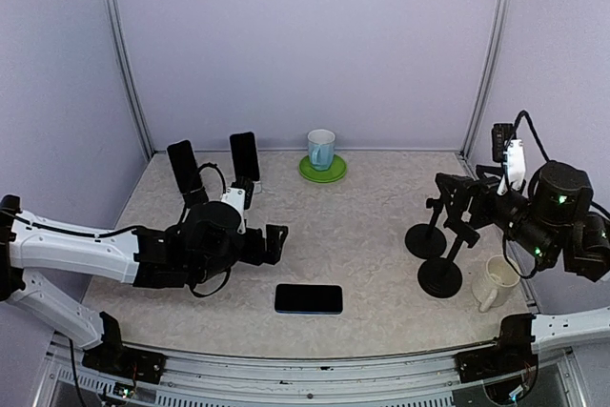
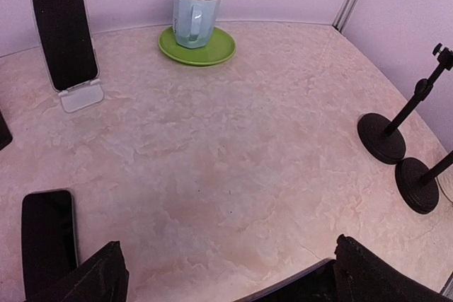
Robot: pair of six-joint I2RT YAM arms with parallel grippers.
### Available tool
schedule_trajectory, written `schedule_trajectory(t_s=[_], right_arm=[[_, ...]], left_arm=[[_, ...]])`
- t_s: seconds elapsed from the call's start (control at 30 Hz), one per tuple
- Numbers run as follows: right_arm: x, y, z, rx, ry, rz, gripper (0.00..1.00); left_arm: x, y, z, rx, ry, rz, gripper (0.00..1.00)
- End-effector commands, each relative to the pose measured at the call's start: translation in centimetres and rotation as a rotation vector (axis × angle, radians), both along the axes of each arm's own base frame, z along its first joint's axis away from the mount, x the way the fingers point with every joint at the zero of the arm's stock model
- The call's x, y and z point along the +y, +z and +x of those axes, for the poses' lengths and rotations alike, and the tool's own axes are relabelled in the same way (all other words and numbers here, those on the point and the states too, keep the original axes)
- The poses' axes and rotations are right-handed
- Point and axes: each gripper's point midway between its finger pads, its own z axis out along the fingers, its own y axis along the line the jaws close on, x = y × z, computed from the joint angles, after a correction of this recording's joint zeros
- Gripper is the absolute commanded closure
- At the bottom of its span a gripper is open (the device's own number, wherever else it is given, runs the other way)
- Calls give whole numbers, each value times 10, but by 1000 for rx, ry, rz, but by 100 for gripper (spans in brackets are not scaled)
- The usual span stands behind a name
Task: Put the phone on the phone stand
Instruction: Pick up the phone stand at the center of the board.
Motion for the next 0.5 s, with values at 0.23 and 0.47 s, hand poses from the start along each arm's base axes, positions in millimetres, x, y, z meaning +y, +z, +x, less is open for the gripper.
schedule_trajectory(t_s=[0.23, 0.47], right_arm=[[-44, -16, 48, 133, -143, 5, 0], [-72, -28, 80, 179, -162, 32, 0]], left_arm=[[5, -12, -18, 20, 21, 1, 1], [18, -16, -28, 27, 44, -18, 1]])
